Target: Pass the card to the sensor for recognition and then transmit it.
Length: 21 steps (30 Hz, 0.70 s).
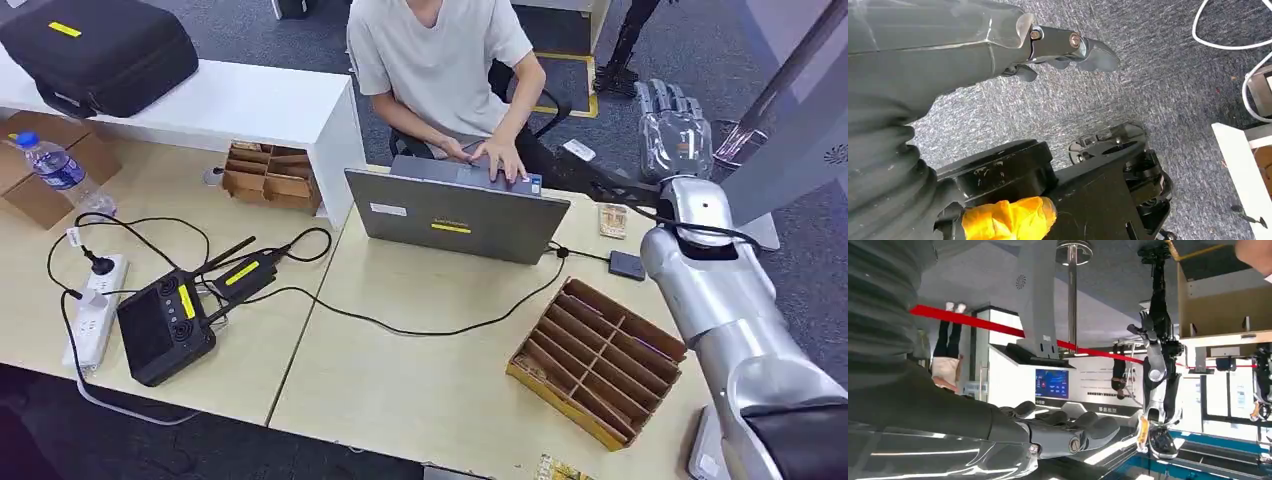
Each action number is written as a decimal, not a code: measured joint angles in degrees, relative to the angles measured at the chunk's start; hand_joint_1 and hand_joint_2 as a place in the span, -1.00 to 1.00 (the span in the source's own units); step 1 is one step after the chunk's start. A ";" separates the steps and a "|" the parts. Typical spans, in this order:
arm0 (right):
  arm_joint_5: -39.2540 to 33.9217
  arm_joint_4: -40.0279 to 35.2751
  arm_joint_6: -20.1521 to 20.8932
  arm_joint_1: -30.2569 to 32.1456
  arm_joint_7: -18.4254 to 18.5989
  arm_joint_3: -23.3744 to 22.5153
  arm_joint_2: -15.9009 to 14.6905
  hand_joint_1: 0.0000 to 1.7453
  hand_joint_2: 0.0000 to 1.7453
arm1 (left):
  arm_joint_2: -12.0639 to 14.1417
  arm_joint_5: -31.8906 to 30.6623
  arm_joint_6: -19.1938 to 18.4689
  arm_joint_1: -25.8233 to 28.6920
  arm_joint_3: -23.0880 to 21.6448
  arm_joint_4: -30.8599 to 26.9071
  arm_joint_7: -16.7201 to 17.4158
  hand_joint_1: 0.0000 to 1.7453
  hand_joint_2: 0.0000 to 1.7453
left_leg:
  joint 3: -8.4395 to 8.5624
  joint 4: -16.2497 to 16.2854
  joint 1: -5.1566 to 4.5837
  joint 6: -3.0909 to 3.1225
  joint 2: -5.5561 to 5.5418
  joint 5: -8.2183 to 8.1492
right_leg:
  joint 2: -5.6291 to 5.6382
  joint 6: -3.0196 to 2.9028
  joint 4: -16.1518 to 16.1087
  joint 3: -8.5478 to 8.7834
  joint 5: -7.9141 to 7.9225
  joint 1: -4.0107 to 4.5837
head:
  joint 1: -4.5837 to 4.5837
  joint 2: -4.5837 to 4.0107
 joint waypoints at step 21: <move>0.00 0.00 0.00 0.02 0.02 0.00 0.00 -1.00 1.00 | 0.00 0.00 0.00 0.02 0.00 0.00 0.00 -1.00 1.00 | 0.00 0.00 0.00 0.00 0.00 0.00 | 0.00 0.00 0.00 0.00 0.00 0.00 | 0.00 0.00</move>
